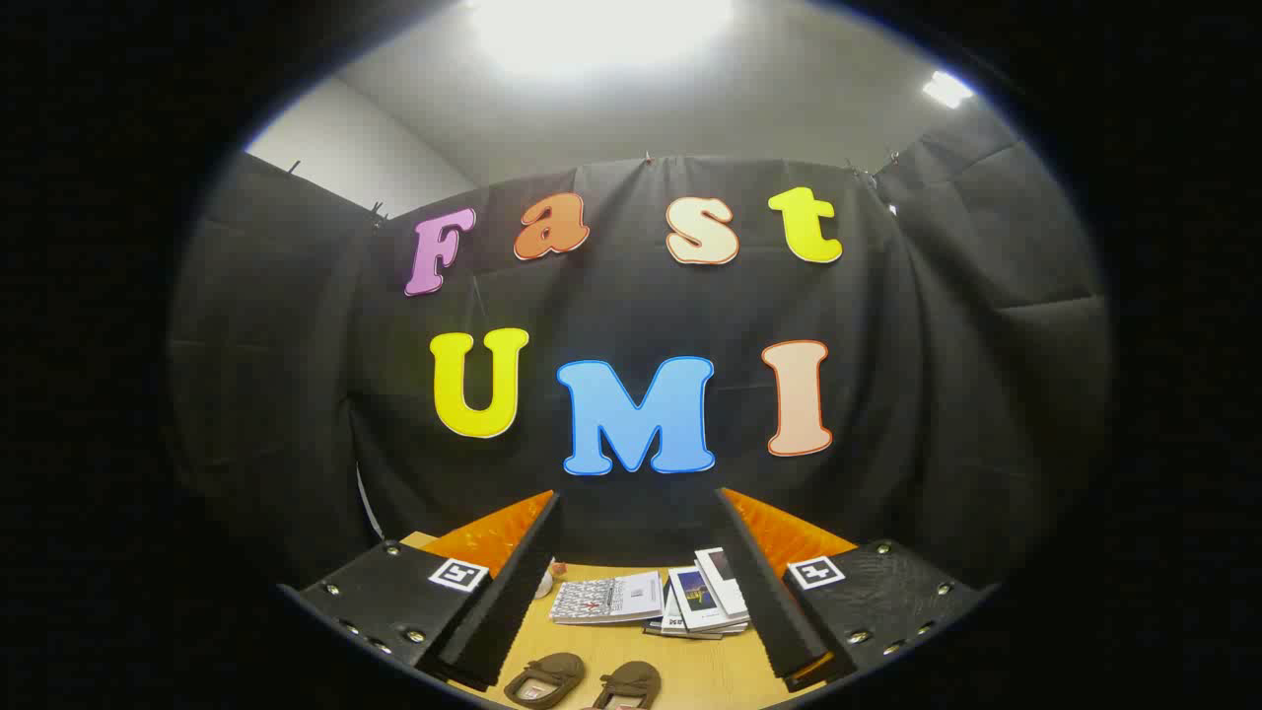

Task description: Open the storage box then place both shoes into the box .Put the left shoe in first, then the right shoe, with the right side of both shoes facing outward in a uniform manner.

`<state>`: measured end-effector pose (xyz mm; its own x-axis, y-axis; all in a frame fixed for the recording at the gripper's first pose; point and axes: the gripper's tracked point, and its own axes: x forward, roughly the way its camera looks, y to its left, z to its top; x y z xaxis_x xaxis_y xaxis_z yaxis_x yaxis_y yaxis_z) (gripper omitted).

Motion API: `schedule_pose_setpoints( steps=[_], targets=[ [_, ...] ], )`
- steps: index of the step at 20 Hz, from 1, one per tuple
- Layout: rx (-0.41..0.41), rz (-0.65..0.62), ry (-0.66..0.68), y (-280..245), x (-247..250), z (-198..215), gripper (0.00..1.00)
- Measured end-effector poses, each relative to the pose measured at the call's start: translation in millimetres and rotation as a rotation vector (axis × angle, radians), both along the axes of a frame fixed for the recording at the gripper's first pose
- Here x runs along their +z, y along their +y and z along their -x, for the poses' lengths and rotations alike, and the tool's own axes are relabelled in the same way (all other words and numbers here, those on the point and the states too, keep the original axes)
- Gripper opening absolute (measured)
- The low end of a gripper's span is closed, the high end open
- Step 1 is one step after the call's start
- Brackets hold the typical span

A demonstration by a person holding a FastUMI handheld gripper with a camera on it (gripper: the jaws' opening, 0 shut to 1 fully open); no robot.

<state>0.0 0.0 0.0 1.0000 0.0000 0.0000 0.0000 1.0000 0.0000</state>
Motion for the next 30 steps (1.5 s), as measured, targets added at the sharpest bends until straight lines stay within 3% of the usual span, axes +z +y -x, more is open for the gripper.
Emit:
schedule_pose_setpoints(
  steps=[12,19,23,27,30],
  targets=[
    [-0.006,-0.012,0.005,-8.2,-14.5,1.3,0.95],
    [0.045,-0.01,0.01,10.9,-21.7,-3.7,0.95],
    [0.035,-0.02,0.026,19.5,-31.2,-4.6,0.95],
    [0.127,-0.08,0.057,55.0,-60.4,-5.6,0.95],
    [0.25,-0.173,0.181,98.7,-109.0,-5.4,0.95]
  ],
)
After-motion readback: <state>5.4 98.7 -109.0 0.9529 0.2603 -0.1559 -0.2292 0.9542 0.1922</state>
